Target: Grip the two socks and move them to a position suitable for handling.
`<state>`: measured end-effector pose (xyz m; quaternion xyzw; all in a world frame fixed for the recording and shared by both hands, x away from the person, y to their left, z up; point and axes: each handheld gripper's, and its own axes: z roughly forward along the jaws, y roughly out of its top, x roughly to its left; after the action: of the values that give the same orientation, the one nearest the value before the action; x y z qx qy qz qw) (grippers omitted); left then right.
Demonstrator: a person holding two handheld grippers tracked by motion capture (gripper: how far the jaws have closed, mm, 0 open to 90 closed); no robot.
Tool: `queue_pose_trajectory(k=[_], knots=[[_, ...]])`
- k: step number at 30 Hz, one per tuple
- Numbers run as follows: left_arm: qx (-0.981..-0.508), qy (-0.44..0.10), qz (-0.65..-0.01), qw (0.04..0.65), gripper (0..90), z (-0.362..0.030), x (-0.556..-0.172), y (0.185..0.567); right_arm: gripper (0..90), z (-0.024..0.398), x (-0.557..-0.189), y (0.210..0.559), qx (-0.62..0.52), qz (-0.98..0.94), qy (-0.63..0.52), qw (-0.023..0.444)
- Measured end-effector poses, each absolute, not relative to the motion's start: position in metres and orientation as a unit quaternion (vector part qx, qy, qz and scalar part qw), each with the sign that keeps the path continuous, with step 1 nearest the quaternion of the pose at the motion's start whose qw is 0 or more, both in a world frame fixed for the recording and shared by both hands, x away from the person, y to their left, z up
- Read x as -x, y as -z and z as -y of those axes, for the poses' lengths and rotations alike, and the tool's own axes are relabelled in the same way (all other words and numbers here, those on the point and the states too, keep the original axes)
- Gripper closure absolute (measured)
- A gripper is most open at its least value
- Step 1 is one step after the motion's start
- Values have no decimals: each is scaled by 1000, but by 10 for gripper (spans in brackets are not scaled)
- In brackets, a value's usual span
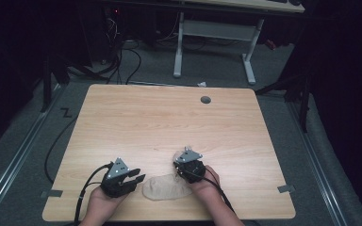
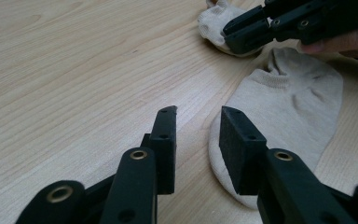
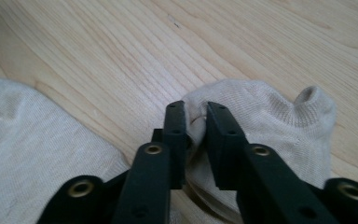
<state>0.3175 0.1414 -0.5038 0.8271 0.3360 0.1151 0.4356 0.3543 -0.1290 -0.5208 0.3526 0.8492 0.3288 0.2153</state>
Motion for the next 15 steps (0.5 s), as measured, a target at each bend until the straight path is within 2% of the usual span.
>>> queue_pose_trajectory(k=[15], knots=[[-830, -113, -334, 433, 671, -140, -318, 505, 839, 144, -350, 502, -370, -818, -390, 206]])
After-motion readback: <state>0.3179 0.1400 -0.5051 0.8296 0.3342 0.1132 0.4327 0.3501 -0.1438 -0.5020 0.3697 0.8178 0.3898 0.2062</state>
